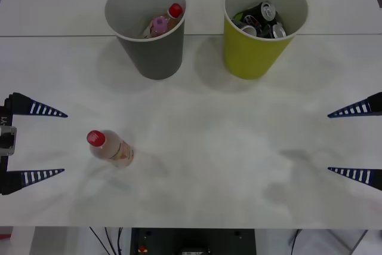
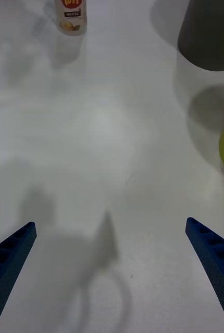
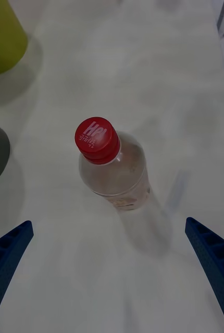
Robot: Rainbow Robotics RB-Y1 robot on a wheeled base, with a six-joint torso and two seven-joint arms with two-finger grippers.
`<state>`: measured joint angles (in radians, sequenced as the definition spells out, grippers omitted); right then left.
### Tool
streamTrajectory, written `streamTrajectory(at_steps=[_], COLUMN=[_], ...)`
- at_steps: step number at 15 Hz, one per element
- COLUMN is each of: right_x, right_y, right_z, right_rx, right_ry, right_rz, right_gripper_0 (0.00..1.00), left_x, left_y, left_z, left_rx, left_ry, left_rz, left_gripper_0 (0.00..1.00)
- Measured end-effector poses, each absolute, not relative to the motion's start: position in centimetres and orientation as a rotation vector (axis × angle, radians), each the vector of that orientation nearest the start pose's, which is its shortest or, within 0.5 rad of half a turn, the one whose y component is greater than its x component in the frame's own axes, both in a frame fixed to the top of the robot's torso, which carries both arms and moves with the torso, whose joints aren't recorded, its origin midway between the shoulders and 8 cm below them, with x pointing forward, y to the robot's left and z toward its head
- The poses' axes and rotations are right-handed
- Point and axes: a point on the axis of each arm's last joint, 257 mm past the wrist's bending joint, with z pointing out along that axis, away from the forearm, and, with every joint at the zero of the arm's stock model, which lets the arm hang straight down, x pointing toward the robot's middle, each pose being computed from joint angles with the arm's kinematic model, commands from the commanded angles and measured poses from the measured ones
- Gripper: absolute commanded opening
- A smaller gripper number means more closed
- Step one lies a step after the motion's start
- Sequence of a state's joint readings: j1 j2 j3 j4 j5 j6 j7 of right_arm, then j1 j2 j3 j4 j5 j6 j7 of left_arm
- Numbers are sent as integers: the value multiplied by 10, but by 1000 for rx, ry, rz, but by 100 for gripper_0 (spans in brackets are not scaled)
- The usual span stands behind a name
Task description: Put the can into the green bin and the plastic bottle into the gray bin
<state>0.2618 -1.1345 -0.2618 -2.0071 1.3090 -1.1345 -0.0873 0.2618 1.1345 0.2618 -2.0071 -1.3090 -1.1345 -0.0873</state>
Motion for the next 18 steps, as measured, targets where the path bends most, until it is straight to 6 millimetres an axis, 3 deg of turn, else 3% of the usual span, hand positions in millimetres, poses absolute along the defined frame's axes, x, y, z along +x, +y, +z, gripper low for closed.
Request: streamTrajectory(at_steps=[7,11,18], right_x=[341,341,341], right_y=[-286,-286,-286], right_z=[-167,-167,-167], right_rx=[-1634,-1634,-1634], right_ry=[1596,1596,1596], right_rz=[209,209,209], right_gripper_0=[100,100,100], left_x=[334,337,346], left_y=[287,288,283], left_z=[-186,-188,-213], left_rx=[1720,1683,1542], left_ry=[1490,1501,1470], left_rz=[-181,-194,-351], left_gripper_0=[100,100,100])
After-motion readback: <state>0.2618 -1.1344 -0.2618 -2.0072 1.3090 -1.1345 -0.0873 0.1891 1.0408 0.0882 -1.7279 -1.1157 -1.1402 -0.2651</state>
